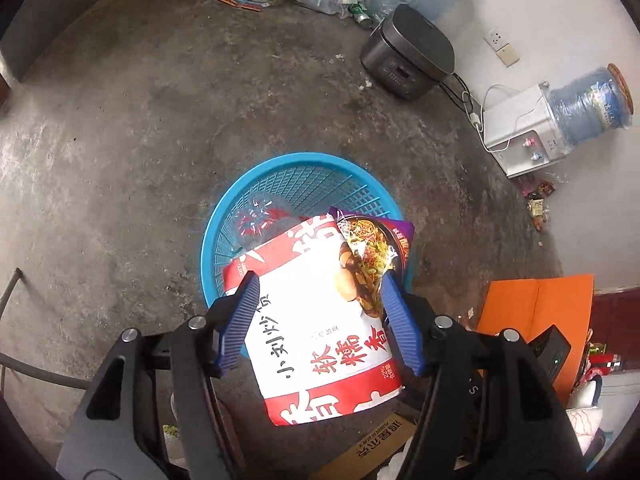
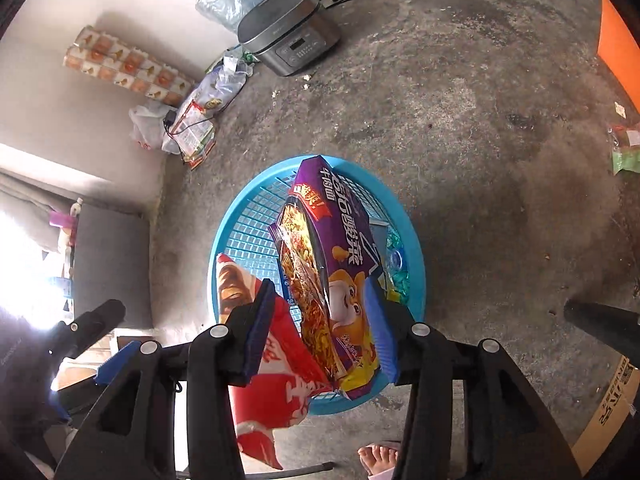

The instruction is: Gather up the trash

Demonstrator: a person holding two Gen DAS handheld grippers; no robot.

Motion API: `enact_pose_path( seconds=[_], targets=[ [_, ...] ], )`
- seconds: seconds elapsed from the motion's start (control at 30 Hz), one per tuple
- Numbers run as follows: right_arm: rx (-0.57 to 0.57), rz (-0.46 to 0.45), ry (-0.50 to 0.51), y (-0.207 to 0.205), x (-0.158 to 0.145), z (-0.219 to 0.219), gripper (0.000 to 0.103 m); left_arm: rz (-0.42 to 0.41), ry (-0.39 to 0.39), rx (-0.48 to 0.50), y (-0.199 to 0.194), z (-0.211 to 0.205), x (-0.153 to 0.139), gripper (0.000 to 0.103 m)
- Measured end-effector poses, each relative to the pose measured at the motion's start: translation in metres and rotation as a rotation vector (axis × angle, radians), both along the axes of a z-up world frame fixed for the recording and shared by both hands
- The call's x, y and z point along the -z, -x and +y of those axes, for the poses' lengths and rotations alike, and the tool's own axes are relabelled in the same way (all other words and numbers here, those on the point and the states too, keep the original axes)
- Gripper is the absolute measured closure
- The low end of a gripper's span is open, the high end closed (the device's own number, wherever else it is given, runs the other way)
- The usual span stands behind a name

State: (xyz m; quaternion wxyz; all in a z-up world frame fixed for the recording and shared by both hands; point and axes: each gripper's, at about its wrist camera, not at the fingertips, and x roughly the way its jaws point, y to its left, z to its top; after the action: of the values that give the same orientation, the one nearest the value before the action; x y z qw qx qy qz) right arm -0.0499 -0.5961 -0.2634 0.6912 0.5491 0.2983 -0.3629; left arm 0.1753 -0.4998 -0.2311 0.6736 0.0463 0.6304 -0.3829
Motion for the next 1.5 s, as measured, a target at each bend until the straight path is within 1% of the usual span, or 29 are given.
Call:
enact_pose_path(
  seconds=[0.1, 0.17, 0.23, 0.33, 0.4, 0.53, 0.57, 0.63, 0.7, 0.73, 0.77, 0.8, 0.83, 0.87, 0.9, 0.97, 1.0, 1.07, 1.13, 1.17, 1.23, 1.3, 1.37, 1.47, 1.5],
  targets=[
    [0.038, -0.041, -0.012, 0.011, -0.001, -0.002, 0.057, -0.032, 0.07, -0.044, -0.008, 0.01, -0.03, 0.041],
    [0.055, -0.072, -0.011, 0.017, -0.006, -0.003, 0.056, -0.063, 0.109, -0.054, -0.009, 0.015, -0.054, 0.041],
    [0.073, -0.103, -0.006, 0.023, -0.013, -0.002, 0.056, -0.114, 0.155, -0.05, -0.009, 0.023, -0.082, 0.041],
    [0.094, -0.146, 0.019, 0.032, -0.027, 0.0, 0.056, -0.2, 0.214, -0.043, -0.009, 0.047, -0.128, 0.037],
    [0.091, -0.164, 0.048, 0.036, -0.041, 0.004, 0.056, -0.255, 0.25, -0.05, -0.007, 0.069, -0.158, 0.036],
    [0.069, -0.183, 0.109, 0.042, -0.071, 0.014, 0.056, -0.358, 0.3, -0.073, 0.001, 0.124, -0.21, 0.03],
    [0.057, -0.187, 0.13, 0.042, -0.081, 0.018, 0.056, -0.387, 0.311, -0.083, 0.005, 0.139, -0.223, 0.026],
    [0.021, -0.2, 0.173, 0.04, -0.102, 0.027, 0.056, -0.43, 0.329, -0.105, 0.016, 0.17, -0.245, 0.021],
    [-0.032, -0.213, 0.234, 0.036, -0.131, 0.042, 0.056, -0.469, 0.339, -0.123, 0.028, 0.203, -0.266, 0.019],
    [-0.066, -0.219, 0.27, 0.033, -0.146, 0.051, 0.056, -0.489, 0.334, -0.139, 0.036, 0.22, -0.276, 0.017],
    [-0.101, -0.224, 0.312, 0.031, -0.162, 0.062, 0.055, -0.513, 0.317, -0.168, 0.043, 0.234, -0.285, 0.012],
    [-0.137, -0.231, 0.353, 0.028, -0.178, 0.073, 0.054, -0.539, 0.294, -0.208, 0.051, 0.25, -0.293, 0.01],
    [-0.179, -0.236, 0.404, 0.026, -0.196, 0.088, 0.047, -0.561, 0.279, -0.25, 0.059, 0.266, -0.299, 0.009],
    [-0.222, -0.237, 0.46, 0.023, -0.215, 0.104, 0.043, -0.581, 0.268, -0.295, 0.067, 0.285, -0.305, 0.009],
    [-0.266, -0.239, 0.514, 0.021, -0.231, 0.12, 0.042, -0.596, 0.255, -0.334, 0.075, 0.302, -0.31, 0.009],
    [-0.372, -0.237, 0.64, 0.016, -0.266, 0.158, 0.03, -0.624, 0.209, -0.4, 0.09, 0.329, -0.317, 0.009],
    [-0.415, -0.235, 0.699, 0.015, -0.279, 0.176, 0.028, -0.644, 0.174, -0.443, 0.098, 0.345, -0.32, 0.009],
    [-0.505, -0.23, 0.809, 0.015, -0.303, 0.214, 0.016, -0.679, 0.106, -0.488, 0.115, 0.37, -0.319, 0.009],
    [-0.58, -0.238, 0.895, 0.017, -0.322, 0.249, 0.009, -0.721, 0.036, -0.503, 0.131, 0.388, -0.316, 0.009],
    [-0.613, -0.243, 0.937, 0.018, -0.33, 0.265, 0.007, -0.743, 0.006, -0.507, 0.139, 0.396, -0.314, 0.009],
    [-0.674, -0.24, 1.011, 0.021, -0.34, 0.295, 0.007, -0.792, -0.052, -0.53, 0.155, 0.413, -0.308, 0.009],
    [-0.746, -0.22, 1.066, 0.02, -0.342, 0.321, 0.007, -0.81, -0.071, -0.548, 0.168, 0.43, -0.301, 0.009],
    [-0.83, -0.179, 1.095, 0.017, -0.341, 0.346, 0.007, -0.788, -0.115, -0.575, 0.174, 0.443, -0.292, 0.009],
    [-0.965, -0.117, 1.081, 0.014, -0.33, 0.377, 0.007, -0.733, -0.149, -0.615, 0.182, 0.456, -0.277, 0.009],
    [-1.007, -0.082, 1.065, 0.012, -0.325, 0.387, 0.007, -0.709, -0.156, -0.633, 0.184, 0.46, -0.272, 0.009]
  ],
)
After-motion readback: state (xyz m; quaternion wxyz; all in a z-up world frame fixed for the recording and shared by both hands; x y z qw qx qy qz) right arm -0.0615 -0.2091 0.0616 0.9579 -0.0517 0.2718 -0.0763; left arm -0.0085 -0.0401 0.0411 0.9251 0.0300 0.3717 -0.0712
